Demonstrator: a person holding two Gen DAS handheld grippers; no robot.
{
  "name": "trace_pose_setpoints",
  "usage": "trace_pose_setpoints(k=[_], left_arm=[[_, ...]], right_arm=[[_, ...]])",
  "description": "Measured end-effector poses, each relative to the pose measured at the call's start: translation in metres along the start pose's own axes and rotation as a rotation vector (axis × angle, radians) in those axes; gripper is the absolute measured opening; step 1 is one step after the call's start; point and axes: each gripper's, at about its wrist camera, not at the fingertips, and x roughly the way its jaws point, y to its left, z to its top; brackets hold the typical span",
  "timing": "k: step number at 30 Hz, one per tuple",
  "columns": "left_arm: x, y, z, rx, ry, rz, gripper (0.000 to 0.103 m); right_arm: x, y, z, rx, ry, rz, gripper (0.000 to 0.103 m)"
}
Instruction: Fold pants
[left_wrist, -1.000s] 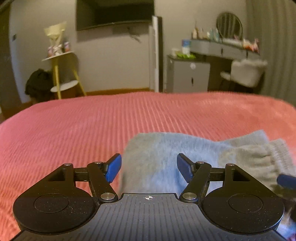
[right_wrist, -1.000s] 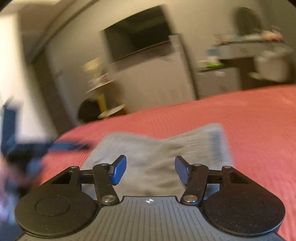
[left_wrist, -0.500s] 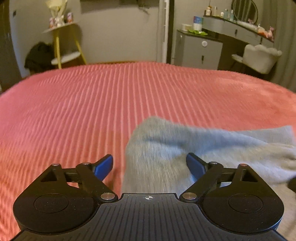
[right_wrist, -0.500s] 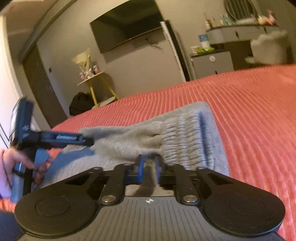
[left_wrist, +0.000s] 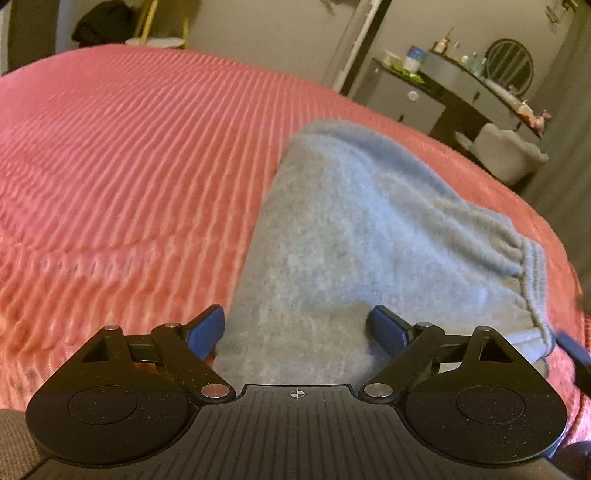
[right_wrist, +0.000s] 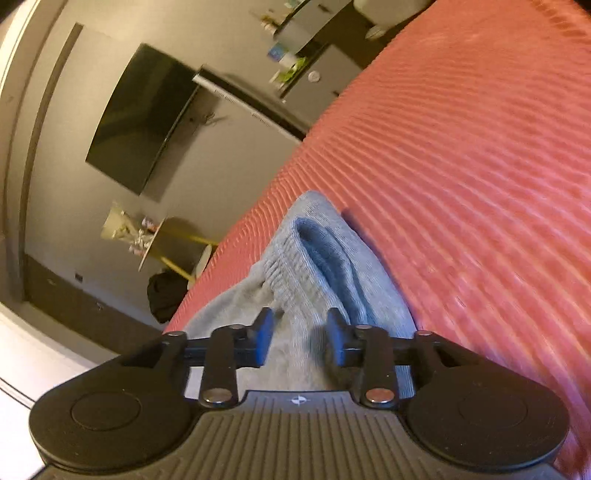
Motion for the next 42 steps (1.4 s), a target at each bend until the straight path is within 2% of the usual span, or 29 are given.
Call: trace_pose_setpoints(k=[1,2,3,6,10,12,15,17,19,22,26,27,29,30,32,34,42], left_arm=[[0.001,0.003,0.0,-0.013,0.008,-0.002,0.092],[0.0,0.004,0.001,-0.023,0.011,-0.007,0.092],[0.0,0.005,0.002,-0.023,0.012,-0.009,0.092],[-0.002,0.004,-0.001,-0.01,0.006,-0.01,0.091],[-0.006,0.001,-0.003,-0.008,0.004,-0.01,0.091],[-0.009,0.001,-0.005,-0.017,0.007,-0.012,0.091],[-0.011,0.003,-0.008,-0.027,0.018,-0.006,0.092],[-0.015,0.0,-0.008,0.001,-0.007,0.045,0.091],[-0.025,-0.006,-0.008,0.065,-0.084,0.117,0.09],[-0.031,-0.003,-0.004,0.071,-0.127,0.114,0.089],[-0.026,0.014,0.004,-0.02,-0.089,0.079,0.088],[-0.024,0.017,0.008,-0.034,-0.082,0.073,0.085],[-0.021,0.018,0.013,-0.014,-0.069,0.051,0.071],[-0.02,0.018,0.015,0.016,-0.061,0.048,0.07],[-0.017,0.016,0.019,0.053,-0.056,0.038,0.07],[-0.012,0.019,0.025,0.048,-0.033,-0.004,0.07],[0.005,0.029,0.048,0.058,0.001,-0.042,0.085]], right_arm=[[-0.009,-0.001,-0.005,0.022,0.005,0.002,0.07],[-0.016,-0.003,-0.01,0.048,0.011,-0.033,0.087],[-0.023,-0.006,-0.017,0.072,0.018,-0.067,0.088],[-0.02,-0.011,-0.028,0.164,0.105,-0.037,0.088],[0.0,-0.009,-0.035,0.133,0.184,-0.101,0.088],[0.011,-0.017,-0.039,0.179,0.211,-0.077,0.088],[0.015,-0.027,-0.037,0.22,0.172,-0.101,0.087],[0.008,-0.018,-0.034,0.131,0.117,-0.184,0.078],[0.005,0.003,-0.033,-0.04,0.093,-0.283,0.077],[0.009,0.013,-0.032,-0.116,0.132,-0.298,0.078],[0.014,0.01,-0.018,-0.106,0.186,-0.272,0.078],[0.017,0.01,-0.013,-0.096,0.201,-0.265,0.078],[0.019,0.007,-0.004,-0.09,0.233,-0.239,0.078],[0.022,0.007,0.0,-0.091,0.253,-0.235,0.078],[0.021,0.007,0.006,-0.09,0.289,-0.22,0.078],[0.021,0.005,0.012,-0.075,0.323,-0.204,0.078],[0.025,-0.001,0.039,-0.028,0.476,-0.126,0.079]])
